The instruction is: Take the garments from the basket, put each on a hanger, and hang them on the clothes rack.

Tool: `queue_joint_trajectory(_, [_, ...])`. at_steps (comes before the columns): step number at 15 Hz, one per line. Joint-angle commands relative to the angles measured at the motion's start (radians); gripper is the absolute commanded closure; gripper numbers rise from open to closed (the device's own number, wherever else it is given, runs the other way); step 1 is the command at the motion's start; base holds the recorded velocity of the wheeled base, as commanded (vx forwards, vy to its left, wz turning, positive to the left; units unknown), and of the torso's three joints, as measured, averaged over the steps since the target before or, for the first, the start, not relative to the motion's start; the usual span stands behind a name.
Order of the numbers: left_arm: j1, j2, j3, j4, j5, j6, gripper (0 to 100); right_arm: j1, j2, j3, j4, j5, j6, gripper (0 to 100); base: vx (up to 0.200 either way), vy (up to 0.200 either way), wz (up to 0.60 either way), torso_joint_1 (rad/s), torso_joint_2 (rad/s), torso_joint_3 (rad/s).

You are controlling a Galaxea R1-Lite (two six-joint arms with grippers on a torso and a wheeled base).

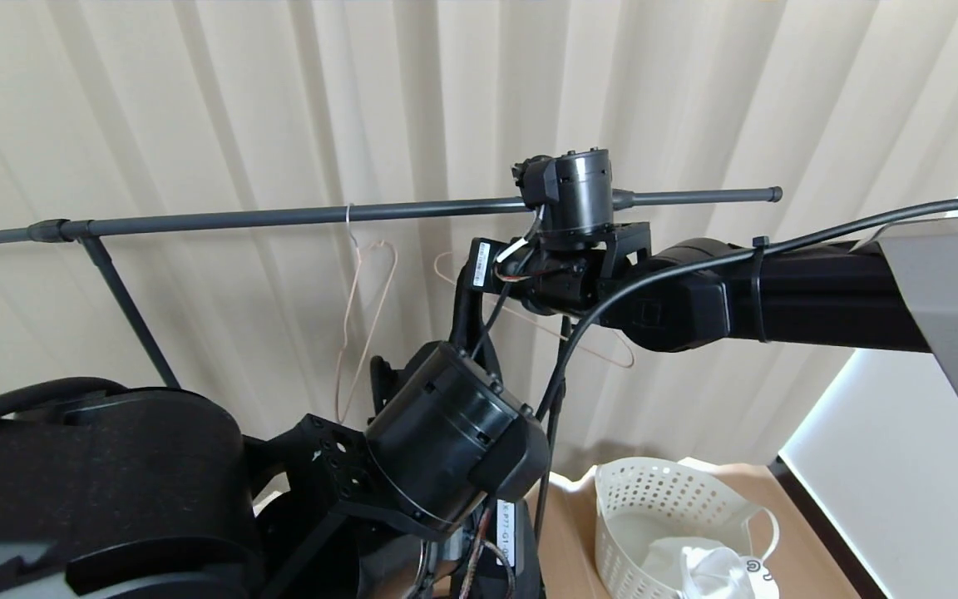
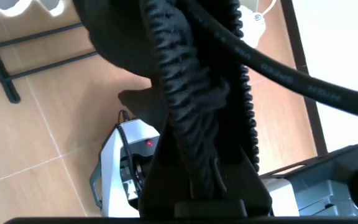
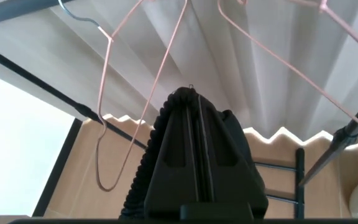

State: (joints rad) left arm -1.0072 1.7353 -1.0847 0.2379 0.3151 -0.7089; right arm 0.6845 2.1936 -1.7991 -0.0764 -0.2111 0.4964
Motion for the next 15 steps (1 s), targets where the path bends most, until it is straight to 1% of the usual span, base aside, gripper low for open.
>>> queue_joint_trajectory(1, [0.025,-0.022,0.019,0.004,0.013,0.005,100,-0.019,-0.045,0.057,0.000,-0.002,0.001,100,0.000,0.000,0.00,0.000,0.00,0.000])
queue_joint_trajectory(3, [0.047,-0.045,0.046,0.004,0.030,0.011,100,-0.019,-0.095,0.121,-0.005,-0.008,0.001,100,0.000,0.000,0.00,0.000,0.00,0.000])
queue_joint_trajectory(4, [0.076,-0.054,0.069,0.004,0.076,0.028,100,-0.020,-0.140,0.182,-0.016,-0.041,0.001,100,0.000,0.000,0.00,0.000,0.00,0.000])
queue_joint_trajectory(5, [0.104,-0.056,0.074,0.003,0.114,0.037,100,-0.020,-0.170,0.210,-0.017,-0.079,-0.002,100,0.000,0.000,0.00,0.000,0.00,0.000])
queue_joint_trajectory(6, [0.124,-0.051,0.074,0.001,0.136,0.040,100,-0.020,-0.199,0.236,-0.016,-0.106,-0.002,100,0.000,0.000,0.00,0.000,0.00,0.000])
queue_joint_trajectory(9, [0.165,-0.046,0.052,-0.003,0.137,0.052,100,-0.014,-0.290,0.351,-0.016,-0.157,-0.022,100,0.000,0.000,0.00,0.000,0.00,0.000])
queue_joint_trajectory(11, [0.214,-0.025,-0.006,-0.006,0.139,0.092,100,0.012,-0.362,0.465,-0.017,-0.241,-0.059,100,0.000,0.000,0.00,0.000,0.00,0.000])
queue_joint_trajectory(12, [0.231,-0.013,-0.032,-0.005,0.139,0.097,100,0.018,-0.371,0.486,-0.017,-0.260,-0.070,100,0.000,0.000,0.00,0.000,0.00,0.000])
queue_joint_trajectory(13, [0.262,0.009,-0.075,-0.005,0.140,0.115,100,0.043,-0.387,0.518,-0.016,-0.283,-0.116,100,0.000,0.000,0.00,0.000,0.00,0.000])
queue_joint_trajectory(15, [0.303,0.056,-0.133,-0.006,0.140,0.135,100,0.067,-0.399,0.558,-0.016,-0.318,-0.162,100,0.000,0.000,0.00,0.000,0.00,0.000])
